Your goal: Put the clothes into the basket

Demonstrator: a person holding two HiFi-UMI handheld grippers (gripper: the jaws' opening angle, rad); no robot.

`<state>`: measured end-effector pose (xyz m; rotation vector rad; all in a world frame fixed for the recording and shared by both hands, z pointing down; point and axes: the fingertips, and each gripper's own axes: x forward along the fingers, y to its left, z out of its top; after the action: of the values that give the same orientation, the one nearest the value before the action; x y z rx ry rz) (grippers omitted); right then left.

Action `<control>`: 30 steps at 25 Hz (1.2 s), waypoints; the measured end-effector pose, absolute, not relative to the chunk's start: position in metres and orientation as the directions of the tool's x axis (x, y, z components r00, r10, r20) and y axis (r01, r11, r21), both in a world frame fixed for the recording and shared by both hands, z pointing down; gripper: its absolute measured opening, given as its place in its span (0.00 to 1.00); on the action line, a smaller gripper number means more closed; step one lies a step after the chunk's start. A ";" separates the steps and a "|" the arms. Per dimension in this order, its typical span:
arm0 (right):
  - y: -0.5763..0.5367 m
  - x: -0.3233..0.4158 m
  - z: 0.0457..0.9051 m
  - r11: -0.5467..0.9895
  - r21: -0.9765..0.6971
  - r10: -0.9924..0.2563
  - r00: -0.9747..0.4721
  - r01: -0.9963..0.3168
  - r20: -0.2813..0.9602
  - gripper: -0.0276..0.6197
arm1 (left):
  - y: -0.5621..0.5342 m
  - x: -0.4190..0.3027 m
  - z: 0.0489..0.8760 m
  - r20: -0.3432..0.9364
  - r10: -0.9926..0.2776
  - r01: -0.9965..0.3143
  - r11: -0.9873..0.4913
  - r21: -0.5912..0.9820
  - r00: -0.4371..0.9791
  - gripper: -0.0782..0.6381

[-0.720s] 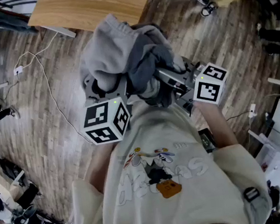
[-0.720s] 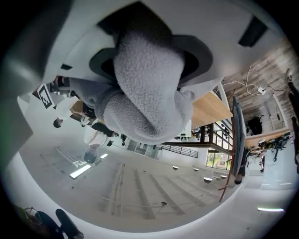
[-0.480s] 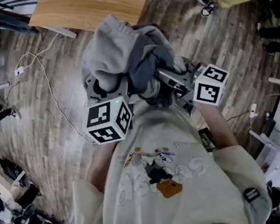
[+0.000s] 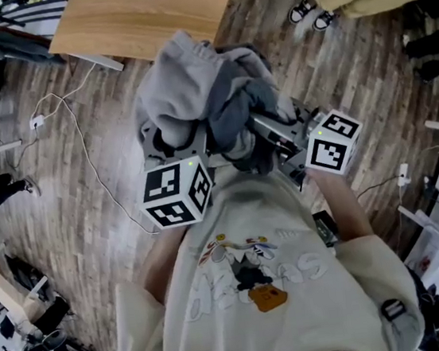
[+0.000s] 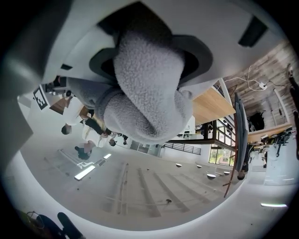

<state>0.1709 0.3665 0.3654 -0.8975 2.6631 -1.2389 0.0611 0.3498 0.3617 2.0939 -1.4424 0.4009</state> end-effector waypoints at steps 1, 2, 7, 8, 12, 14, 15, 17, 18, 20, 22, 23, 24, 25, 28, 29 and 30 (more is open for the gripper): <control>0.367 0.173 0.366 0.499 -0.722 -0.538 -0.824 -0.480 0.176 0.38 | 0.350 0.063 0.362 0.537 -0.753 -0.923 -0.268 0.277 0.380 0.49; 0.367 0.175 0.368 0.494 -0.724 -0.541 -0.822 -0.482 0.178 0.38 | 0.349 0.065 0.364 0.539 -0.750 -0.921 -0.271 0.279 0.383 0.49; 0.363 0.181 0.373 0.492 -0.724 -0.531 -0.826 -0.483 0.190 0.38 | 0.346 0.070 0.371 0.538 -0.749 -0.919 -0.261 0.296 0.386 0.49; 0.364 0.186 0.372 0.498 -0.722 -0.528 -0.828 -0.481 0.187 0.38 | 0.348 0.075 0.370 0.535 -0.754 -0.920 -0.257 0.295 0.382 0.49; 0.365 0.195 0.370 0.513 -0.720 -0.514 -0.839 -0.467 0.178 0.38 | 0.351 0.085 0.369 0.529 -0.765 -0.926 -0.241 0.291 0.366 0.49; 0.360 0.196 0.369 0.514 -0.719 -0.513 -0.840 -0.468 0.180 0.38 | 0.347 0.085 0.368 0.530 -0.766 -0.926 -0.235 0.294 0.363 0.49; 0.357 0.196 0.369 0.513 -0.720 -0.513 -0.839 -0.468 0.180 0.38 | 0.344 0.085 0.367 0.531 -0.766 -0.927 -0.234 0.295 0.362 0.49; 0.350 0.195 0.367 0.512 -0.721 -0.512 -0.840 -0.467 0.181 0.38 | 0.337 0.084 0.365 0.531 -0.766 -0.926 -0.234 0.296 0.363 0.49; 0.346 0.194 0.365 0.512 -0.721 -0.512 -0.840 -0.467 0.181 0.38 | 0.333 0.083 0.364 0.530 -0.766 -0.925 -0.235 0.297 0.364 0.49; 0.337 0.191 0.364 0.513 -0.719 -0.511 -0.840 -0.469 0.183 0.38 | 0.323 0.080 0.363 0.529 -0.765 -0.924 -0.236 0.300 0.367 0.49; 0.323 0.188 0.365 0.512 -0.719 -0.511 -0.839 -0.470 0.185 0.38 | 0.309 0.076 0.364 0.529 -0.764 -0.923 -0.237 0.304 0.370 0.49; 0.315 0.185 0.366 0.510 -0.719 -0.511 -0.839 -0.472 0.189 0.38 | 0.302 0.074 0.365 0.529 -0.762 -0.921 -0.238 0.307 0.373 0.49; 0.308 0.183 0.366 0.506 -0.719 -0.511 -0.837 -0.476 0.195 0.38 | 0.294 0.072 0.366 0.530 -0.759 -0.919 -0.238 0.313 0.378 0.49; 0.300 0.180 0.367 0.503 -0.718 -0.512 -0.835 -0.482 0.202 0.38 | 0.285 0.069 0.367 0.532 -0.755 -0.916 -0.240 0.320 0.384 0.49; 0.269 0.169 0.366 0.492 -0.715 -0.522 -0.826 -0.496 0.213 0.38 | 0.253 0.057 0.368 0.532 -0.745 -0.908 -0.252 0.334 0.403 0.49; 0.256 0.164 0.365 0.489 -0.715 -0.526 -0.823 -0.499 0.213 0.38 | 0.240 0.053 0.368 0.530 -0.743 -0.906 -0.258 0.335 0.408 0.49; 0.245 0.159 0.365 0.487 -0.715 -0.530 -0.820 -0.501 0.214 0.38 | 0.227 0.048 0.368 0.529 -0.741 -0.904 -0.264 0.336 0.413 0.49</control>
<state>0.1593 0.2449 0.3645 -0.9295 2.6779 -1.2696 0.0481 0.2274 0.3676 2.0763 -1.3904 0.3549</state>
